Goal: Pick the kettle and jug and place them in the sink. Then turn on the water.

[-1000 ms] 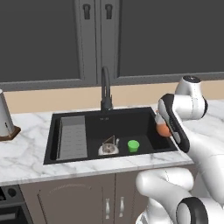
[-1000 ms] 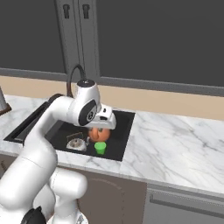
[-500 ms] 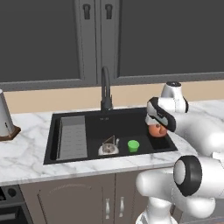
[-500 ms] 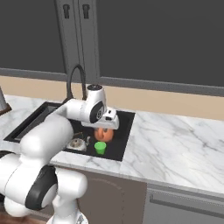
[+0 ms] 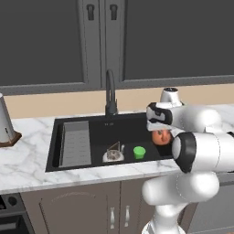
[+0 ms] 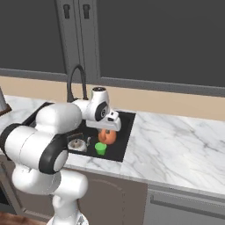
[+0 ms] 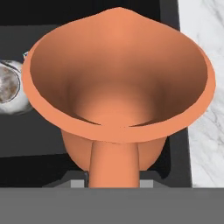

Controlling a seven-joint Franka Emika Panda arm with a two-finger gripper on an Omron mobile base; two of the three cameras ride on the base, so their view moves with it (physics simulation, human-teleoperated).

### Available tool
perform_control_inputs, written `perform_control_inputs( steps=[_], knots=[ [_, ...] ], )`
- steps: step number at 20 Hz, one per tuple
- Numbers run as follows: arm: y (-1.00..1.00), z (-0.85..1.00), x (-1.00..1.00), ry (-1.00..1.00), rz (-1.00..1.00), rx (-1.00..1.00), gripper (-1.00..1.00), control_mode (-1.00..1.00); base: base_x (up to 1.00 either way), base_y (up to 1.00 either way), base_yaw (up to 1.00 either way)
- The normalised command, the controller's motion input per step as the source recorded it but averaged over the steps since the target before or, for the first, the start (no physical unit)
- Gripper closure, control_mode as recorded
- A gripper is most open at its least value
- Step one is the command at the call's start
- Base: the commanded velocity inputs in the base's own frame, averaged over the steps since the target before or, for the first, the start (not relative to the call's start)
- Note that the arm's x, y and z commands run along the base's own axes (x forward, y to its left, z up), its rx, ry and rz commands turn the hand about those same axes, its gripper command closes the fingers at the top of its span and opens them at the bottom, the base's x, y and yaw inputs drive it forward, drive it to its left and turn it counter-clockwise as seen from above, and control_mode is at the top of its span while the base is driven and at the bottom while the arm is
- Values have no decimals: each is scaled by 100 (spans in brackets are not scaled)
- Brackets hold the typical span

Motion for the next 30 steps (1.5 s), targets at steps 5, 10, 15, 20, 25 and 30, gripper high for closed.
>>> perform_control_inputs(
  steps=[5, 10, 15, 20, 25, 30],
  knots=[
    [0, -30, 46, 16, -7, 0, 100, -100, 0, 0, 0],
    [-3, -24, 29, 11, -5, 0, 100, -100, 0, 0, 0],
    [-2, -23, 23, 1, 0, 1, 100, -100, 0, 0, 0],
    [0, -28, 17, 0, 3, 4, 100, -100, 0, 0, 0],
    [0, -16, 0, 0, 11, 4, 100, -100, 0, 0, 0],
    [-10, -16, 3, -5, 15, 0, 100, -100, 0, 0, 0]
  ],
)
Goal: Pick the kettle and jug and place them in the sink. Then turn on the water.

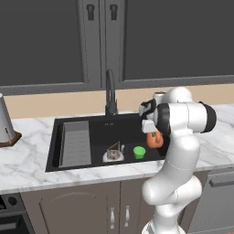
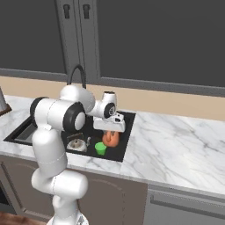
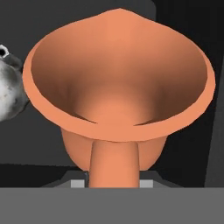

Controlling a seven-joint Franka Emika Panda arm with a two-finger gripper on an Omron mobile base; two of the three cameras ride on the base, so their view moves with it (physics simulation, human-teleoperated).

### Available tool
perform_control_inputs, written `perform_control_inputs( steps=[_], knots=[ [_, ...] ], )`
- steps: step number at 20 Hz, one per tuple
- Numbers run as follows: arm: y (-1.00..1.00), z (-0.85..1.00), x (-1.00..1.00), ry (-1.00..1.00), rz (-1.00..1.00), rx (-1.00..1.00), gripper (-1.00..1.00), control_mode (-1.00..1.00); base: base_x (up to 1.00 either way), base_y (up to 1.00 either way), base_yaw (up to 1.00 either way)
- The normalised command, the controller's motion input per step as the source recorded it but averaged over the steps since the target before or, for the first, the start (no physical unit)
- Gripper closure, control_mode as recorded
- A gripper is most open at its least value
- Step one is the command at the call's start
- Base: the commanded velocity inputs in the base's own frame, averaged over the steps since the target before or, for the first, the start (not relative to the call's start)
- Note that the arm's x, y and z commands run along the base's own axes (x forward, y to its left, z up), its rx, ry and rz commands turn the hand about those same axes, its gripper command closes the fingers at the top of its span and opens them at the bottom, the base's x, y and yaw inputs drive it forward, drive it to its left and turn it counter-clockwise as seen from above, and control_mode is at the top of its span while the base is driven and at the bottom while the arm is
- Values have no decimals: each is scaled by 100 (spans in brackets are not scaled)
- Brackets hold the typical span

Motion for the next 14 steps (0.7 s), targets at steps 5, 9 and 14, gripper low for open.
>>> perform_control_inputs(
  steps=[5, 9, 14],
  knots=[
    [-11, -31, 3, -11, 16, 0, 100, -100, 0, 0, 0],
    [-15, -33, 0, -14, 9, 0, 100, -100, 0, 0, 0],
    [-8, -17, 0, -5, 1, 0, 100, -100, 0, 0, 0]
  ],
)
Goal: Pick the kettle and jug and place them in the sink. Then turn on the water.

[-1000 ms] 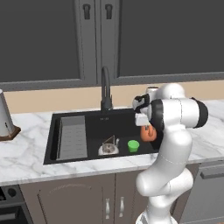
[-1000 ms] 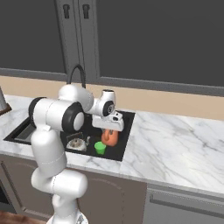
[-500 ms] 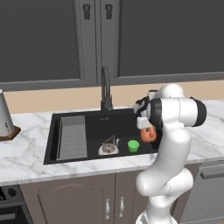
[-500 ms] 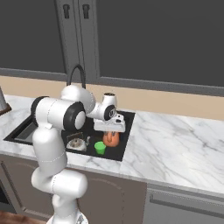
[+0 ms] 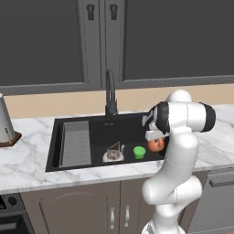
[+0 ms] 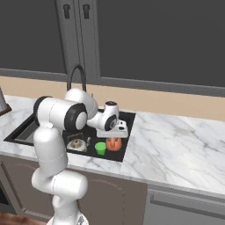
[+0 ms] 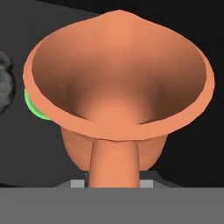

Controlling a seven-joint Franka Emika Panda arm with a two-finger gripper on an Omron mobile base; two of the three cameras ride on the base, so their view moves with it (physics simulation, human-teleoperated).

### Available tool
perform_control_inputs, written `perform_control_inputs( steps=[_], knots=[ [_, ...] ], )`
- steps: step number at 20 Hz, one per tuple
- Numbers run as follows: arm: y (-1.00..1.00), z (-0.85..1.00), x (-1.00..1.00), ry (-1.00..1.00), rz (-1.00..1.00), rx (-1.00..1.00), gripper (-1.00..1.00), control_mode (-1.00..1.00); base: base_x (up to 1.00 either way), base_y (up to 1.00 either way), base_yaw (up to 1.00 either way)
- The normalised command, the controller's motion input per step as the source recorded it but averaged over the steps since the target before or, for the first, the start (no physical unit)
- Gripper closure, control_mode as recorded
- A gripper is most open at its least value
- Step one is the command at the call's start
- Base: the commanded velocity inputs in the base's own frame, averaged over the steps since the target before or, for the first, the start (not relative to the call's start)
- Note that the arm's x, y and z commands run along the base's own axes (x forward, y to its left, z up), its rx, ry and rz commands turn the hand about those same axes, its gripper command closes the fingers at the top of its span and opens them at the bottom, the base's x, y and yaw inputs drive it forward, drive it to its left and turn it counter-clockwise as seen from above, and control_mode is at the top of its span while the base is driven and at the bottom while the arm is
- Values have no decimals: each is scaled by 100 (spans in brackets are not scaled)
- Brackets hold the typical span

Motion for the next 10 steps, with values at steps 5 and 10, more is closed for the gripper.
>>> perform_control_inputs(
  steps=[5, 10],
  knots=[
    [0, -10, 0, 0, 0, 0, 100, -100, 0, 0, 0],
    [0, -16, 12, 0, 0, 0, 100, -100, 0, 0, 0]
  ],
)
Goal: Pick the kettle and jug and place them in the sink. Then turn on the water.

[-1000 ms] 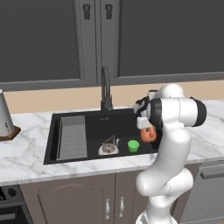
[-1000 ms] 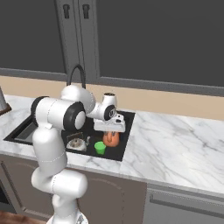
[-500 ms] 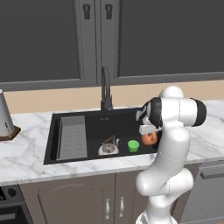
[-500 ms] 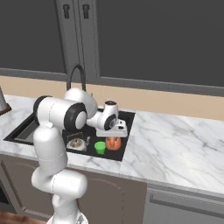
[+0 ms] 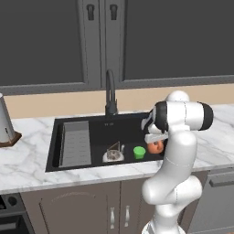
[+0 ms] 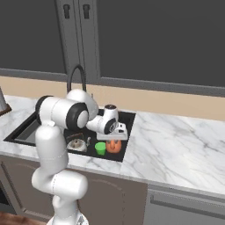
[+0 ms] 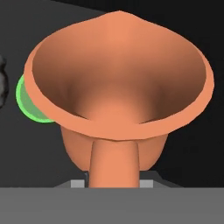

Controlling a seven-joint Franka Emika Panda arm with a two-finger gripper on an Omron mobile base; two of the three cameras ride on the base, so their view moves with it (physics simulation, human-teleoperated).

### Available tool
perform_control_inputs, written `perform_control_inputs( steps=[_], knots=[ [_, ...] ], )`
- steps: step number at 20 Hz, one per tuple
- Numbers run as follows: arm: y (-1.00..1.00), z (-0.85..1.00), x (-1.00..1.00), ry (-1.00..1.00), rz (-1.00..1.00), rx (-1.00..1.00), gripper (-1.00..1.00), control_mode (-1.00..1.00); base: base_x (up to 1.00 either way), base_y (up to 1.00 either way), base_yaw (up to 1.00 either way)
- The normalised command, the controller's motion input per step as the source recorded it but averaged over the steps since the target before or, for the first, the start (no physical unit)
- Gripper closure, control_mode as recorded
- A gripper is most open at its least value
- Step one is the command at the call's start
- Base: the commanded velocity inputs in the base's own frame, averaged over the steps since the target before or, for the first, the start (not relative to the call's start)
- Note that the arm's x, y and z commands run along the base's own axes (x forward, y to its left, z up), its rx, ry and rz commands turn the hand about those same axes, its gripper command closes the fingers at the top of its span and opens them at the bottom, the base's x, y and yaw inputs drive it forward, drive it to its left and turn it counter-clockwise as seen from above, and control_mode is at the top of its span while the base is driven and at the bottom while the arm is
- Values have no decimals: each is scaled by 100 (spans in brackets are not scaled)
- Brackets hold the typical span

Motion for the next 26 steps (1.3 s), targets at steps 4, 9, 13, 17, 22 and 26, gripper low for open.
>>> perform_control_inputs(
  steps=[4, 9, 13, 17, 22, 26],
  knots=[
    [0, -14, 25, 0, 0, 0, 100, -100, 0, 0, 0],
    [0, -3, 17, 0, 0, 0, 100, -100, 0, 0, 0],
    [0, -1, 11, -1, 0, 0, 100, -100, 0, 0, 0],
    [0, -10, 23, -3, 0, 0, 100, -100, 0, 0, 0],
    [0, -24, 30, -5, 0, 0, 100, -100, 0, 0, 0],
    [3, -47, 25, -1, 0, 0, 100, -100, 0, 0, 0]
  ],
)
